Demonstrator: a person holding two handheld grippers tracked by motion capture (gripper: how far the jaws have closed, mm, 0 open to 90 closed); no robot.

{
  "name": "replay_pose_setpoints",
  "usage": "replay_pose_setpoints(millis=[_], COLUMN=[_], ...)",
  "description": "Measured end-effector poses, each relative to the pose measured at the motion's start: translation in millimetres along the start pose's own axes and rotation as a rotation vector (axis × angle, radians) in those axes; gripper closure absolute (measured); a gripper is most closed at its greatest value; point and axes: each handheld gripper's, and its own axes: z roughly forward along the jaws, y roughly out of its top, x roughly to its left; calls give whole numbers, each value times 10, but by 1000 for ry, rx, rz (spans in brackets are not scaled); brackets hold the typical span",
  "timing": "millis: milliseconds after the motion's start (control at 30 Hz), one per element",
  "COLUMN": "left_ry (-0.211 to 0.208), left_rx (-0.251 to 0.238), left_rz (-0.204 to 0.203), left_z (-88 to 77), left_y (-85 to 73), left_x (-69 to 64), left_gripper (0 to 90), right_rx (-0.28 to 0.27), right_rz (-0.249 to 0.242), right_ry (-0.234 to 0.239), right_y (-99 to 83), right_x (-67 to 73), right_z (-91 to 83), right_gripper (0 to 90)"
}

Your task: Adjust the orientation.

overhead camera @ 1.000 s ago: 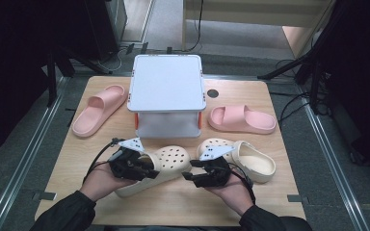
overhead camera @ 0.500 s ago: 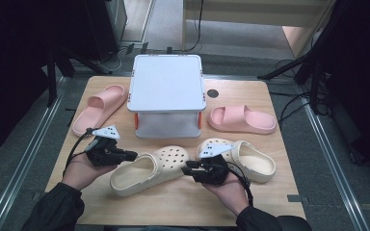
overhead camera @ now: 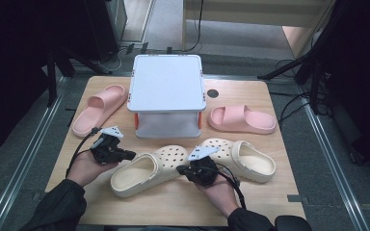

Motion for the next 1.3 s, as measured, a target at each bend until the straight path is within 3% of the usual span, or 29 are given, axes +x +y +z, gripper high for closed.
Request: replay_pose_setpoints(millis=[133,233,300,500,800,967,1067,1133,1200,1300], left_ry=[4,-25,-28,-42,-50,-64,-42,-42,-55,-109], left_rx=[14,10,6,3,-46,-68,-69,-88,-93,-109], left_rz=[14,22,50,50,16,-24,-22,-41,-49,-67], left_z=[19,32,45,46,74,95,95,98,105,152], left_y=[-17,-19,-12,-25,-12,-32,-36,-40,-40,-18], left_x=[-42,-79,-149,-199,-296,-346,-379,-394,-393,-399], left_gripper=[886,880,877,864,854,824,826,830,830,827], right_rx=[-1,-7,-8,-19,-21,-17,-15,-15,-20,-15], right_rz=[5,11,19,51,49,66,62,62,60,61], right_ry=[-12,-27,-33,-44,-68,-84,-88,-91,-93,-108], right_y=[-2,0,5,46,152,240,269,304,314,349], right_x=[0,-25,-38,-96,-170,-222,-239,-253,-256,-290], right_z=[-3,-4,-2,30,119,172,199,235,239,269], right_gripper=[900,900,900,900,900,897,900,900,900,900])
